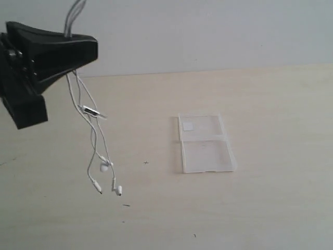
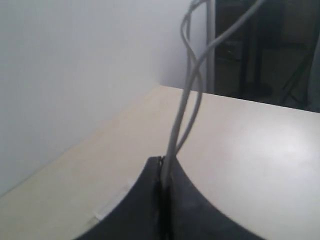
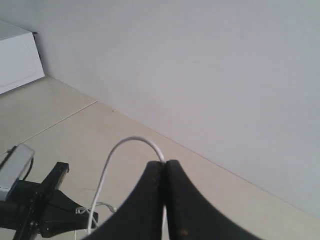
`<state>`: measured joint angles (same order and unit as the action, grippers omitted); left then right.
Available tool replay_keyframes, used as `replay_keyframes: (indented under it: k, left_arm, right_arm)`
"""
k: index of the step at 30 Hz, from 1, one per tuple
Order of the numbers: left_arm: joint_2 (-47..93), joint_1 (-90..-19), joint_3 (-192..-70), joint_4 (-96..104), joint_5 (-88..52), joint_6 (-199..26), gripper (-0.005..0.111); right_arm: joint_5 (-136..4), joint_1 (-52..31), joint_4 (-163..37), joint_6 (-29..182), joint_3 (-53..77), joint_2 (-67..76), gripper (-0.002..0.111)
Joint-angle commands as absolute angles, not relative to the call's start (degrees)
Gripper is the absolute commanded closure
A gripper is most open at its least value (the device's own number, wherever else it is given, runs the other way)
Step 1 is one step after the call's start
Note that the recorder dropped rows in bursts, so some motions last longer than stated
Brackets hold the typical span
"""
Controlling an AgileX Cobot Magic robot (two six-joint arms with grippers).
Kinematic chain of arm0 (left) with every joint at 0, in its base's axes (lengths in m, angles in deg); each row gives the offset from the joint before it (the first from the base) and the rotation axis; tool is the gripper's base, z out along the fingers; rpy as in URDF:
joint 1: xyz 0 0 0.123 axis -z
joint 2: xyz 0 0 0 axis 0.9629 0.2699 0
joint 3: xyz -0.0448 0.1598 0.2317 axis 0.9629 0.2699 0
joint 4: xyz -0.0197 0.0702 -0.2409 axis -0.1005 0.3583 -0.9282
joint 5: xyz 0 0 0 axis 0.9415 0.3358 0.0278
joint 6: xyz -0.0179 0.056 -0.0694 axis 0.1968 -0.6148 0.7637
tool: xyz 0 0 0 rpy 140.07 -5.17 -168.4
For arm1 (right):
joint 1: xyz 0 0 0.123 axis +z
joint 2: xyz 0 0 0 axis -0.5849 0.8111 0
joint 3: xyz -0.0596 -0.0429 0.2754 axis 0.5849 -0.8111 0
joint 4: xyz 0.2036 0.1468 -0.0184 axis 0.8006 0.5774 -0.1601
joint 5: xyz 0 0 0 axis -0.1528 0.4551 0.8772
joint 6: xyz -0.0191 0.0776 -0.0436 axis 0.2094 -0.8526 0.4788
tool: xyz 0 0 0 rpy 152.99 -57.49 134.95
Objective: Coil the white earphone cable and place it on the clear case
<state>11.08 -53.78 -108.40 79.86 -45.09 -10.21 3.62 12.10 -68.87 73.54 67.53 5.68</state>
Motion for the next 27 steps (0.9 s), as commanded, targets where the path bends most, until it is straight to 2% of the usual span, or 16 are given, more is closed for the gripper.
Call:
replay_keyframes:
  k: [1, 6, 10, 20, 23, 27]
  left_arm:
    - [4.45, -53.75, -108.84, 84.85, -37.34, -3.63, 0.107]
    - [-2.13, -53.75, -108.84, 92.64, -31.71, 6.24, 0.107]
    - [-7.39, -53.75, -108.84, 95.74, -29.81, 10.12, 0.107]
    - [-13.28, -53.75, -108.84, 95.72, -29.83, 14.34, 0.107]
    - [-13.28, -53.75, -108.84, 95.72, -31.69, 15.65, 0.107]
    - [-13.28, -53.75, -108.84, 99.82, -33.24, 22.14, 0.107]
  right_arm:
    - [3.62, 12.22, -68.42, 73.11, 67.2, 5.12, 0.108]
    - [3.62, 12.22, -67.37, 73.11, 67.07, 5.12, 0.108]
    - [3.62, 12.22, -65.98, 71.95, 61.91, 3.63, 0.108]
    - [3.62, 12.22, -55.48, 72.43, 30.64, 2.2, 0.108]
    - [-4.58, 12.22, -48.6, 78.81, 18.03, 3.82, 0.108]
    - [-16.26, 12.22, -37.55, 89.59, 9.99, 7.09, 0.108]
